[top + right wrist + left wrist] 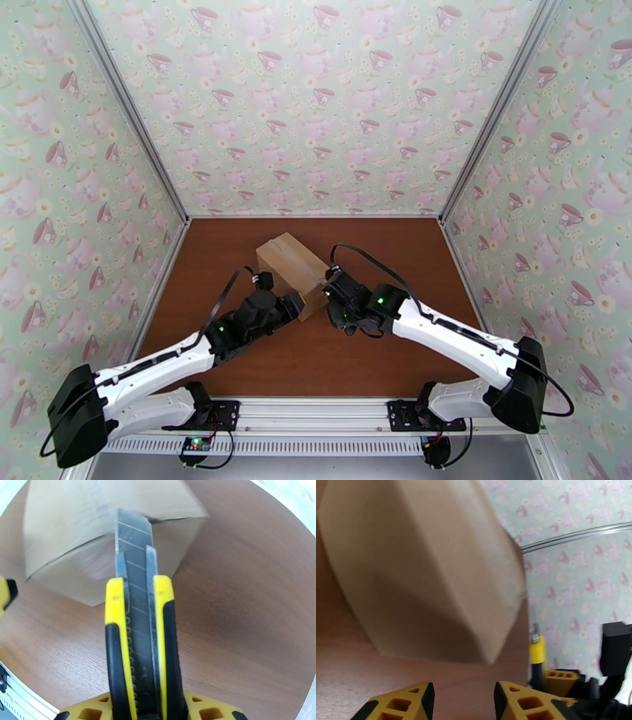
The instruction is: Unpack the express box
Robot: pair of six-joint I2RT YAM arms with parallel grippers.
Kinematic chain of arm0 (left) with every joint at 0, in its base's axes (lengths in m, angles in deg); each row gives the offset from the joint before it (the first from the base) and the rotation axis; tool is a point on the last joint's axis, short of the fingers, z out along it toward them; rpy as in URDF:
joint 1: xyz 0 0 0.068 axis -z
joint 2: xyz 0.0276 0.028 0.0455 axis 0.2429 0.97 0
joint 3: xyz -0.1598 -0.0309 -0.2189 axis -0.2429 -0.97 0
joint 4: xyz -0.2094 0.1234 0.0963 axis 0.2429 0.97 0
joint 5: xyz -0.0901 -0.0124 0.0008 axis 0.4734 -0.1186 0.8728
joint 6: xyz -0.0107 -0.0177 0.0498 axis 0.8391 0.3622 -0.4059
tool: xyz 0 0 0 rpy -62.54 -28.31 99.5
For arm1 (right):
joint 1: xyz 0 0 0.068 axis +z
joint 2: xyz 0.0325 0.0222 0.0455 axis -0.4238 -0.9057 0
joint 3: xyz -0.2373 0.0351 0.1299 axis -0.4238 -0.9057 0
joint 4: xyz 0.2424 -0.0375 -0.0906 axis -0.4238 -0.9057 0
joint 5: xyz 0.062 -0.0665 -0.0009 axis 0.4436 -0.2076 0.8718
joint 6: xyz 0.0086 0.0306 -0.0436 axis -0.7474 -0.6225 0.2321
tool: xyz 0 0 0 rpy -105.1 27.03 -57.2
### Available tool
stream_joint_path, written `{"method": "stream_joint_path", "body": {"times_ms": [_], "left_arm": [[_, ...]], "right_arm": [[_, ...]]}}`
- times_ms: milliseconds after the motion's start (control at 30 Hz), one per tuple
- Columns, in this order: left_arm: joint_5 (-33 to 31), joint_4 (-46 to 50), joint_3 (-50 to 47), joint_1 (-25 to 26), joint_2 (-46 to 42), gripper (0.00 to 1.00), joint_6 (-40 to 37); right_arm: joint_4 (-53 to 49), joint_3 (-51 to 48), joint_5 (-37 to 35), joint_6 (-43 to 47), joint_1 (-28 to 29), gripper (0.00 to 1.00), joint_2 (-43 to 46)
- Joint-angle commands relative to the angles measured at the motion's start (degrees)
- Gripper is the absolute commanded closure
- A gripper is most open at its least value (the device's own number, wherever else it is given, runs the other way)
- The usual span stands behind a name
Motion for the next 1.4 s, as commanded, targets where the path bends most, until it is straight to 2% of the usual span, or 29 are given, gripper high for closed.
{"method": "stream_joint_path", "body": {"times_ms": [0,467,1367], "left_arm": [[-1.5,1.3,0.2,0.2,-0.6,0.53,0.0],[-2.2,3.2,3.1,0.2,0.6,0.53,-1.8],[-3.7,3.4,3.0,0.2,-0.8,0.53,-2.3]], "right_arm": [[-1.6,0.4,-0.3,0.4,0.7,1.0,1.6],[-6.0,0.9,-8.1,-2.5,1.5,1.0,-0.9],[-5.0,4.1,-8.6,-1.8,1.5,1.0,-4.2]]}}
